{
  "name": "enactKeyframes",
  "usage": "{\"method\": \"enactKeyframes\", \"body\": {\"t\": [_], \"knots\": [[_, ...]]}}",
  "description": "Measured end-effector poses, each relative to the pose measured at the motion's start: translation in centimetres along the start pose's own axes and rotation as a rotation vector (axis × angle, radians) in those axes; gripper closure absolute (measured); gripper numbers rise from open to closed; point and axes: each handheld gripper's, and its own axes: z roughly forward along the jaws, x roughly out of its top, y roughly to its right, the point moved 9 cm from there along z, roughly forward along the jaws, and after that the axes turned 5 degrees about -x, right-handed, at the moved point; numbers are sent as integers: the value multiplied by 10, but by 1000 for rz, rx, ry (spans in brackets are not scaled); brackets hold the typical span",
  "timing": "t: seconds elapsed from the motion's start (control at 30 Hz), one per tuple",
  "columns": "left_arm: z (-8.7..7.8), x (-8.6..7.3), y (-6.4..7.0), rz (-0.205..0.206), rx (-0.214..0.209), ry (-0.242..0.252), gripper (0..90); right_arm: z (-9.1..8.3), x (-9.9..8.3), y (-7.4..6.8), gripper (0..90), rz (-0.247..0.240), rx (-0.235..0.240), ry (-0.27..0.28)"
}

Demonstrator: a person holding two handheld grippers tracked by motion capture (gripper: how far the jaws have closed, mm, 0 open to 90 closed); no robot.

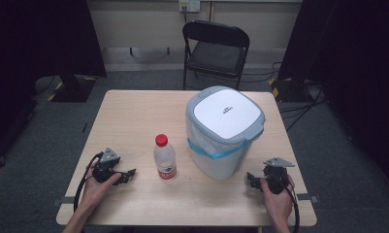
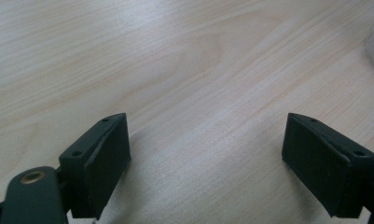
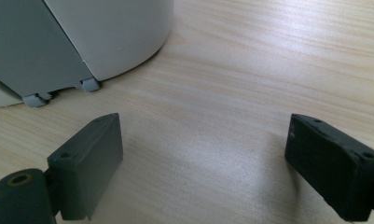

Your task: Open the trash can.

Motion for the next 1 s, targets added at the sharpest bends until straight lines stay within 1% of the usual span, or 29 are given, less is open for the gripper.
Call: {"method": "enactKeyframes", "body": {"t": [0.03,0.07,0.1,0.17,0.2,0.23,0.27,0.3,0.33,0.37,0.47,0.5,0.53,0.57,0.6,0.63,0.7,0.73,0.8,0.87,0.9,0.97,1.0], "knots": [[0,0,1,-16,-4,4,154,0,0,0,102,0,0,0],[0,0,0,-11,4,3,162,0,0,0,102,-1,-1,0],[-1,0,0,-15,6,-1,178,0,0,0,102,-1,-1,0],[-1,0,1,-16,0,-8,182,0,0,0,103,-1,0,0],[-3,0,3,-17,-14,-14,189,0,0,0,103,-1,-1,0],[-3,0,3,-17,-14,-14,199,0,0,0,103,-1,-1,0],[-5,0,4,-27,-31,-9,215,0,0,0,103,0,-2,0],[-5,0,4,-27,-31,-9,232,0,0,0,103,0,-2,0],[-8,2,7,-38,-47,11,241,0,0,0,102,1,-4,-1],[-10,3,8,-38,-45,26,240,0,0,0,102,2,-3,-1],[-17,11,15,-52,-78,74,233,0,0,0,102,2,-3,-1],[-19,14,19,-41,-82,86,233,0,0,0,103,2,-3,-1],[-21,17,24,-37,-109,98,232,0,0,0,102,2,-3,-1],[-21,17,24,-37,-109,98,232,0,0,0,102,2,-3,-1],[-22,22,32,-44,-135,118,232,0,0,0,102,2,-4,-1],[-23,28,41,-13,-137,126,228,0,0,0,102,3,-4,-1],[-24,32,53,4,-171,131,212,0,0,0,103,2,-5,-1],[-24,34,58,14,-179,131,212,0,0,0,103,2,-5,-1],[-25,36,68,35,-209,126,210,0,0,0,103,2,-6,-1],[-27,39,77,41,-248,132,210,0,0,0,103,3,-6,-1],[-29,41,81,43,-261,143,210,0,0,0,103,2,-6,-1],[-30,42,83,41,-266,149,210,0,0,0,103,4,-7,-1],[-31,46,89,40,-286,166,209,0,0,0,102,6,-9,-1]]}}
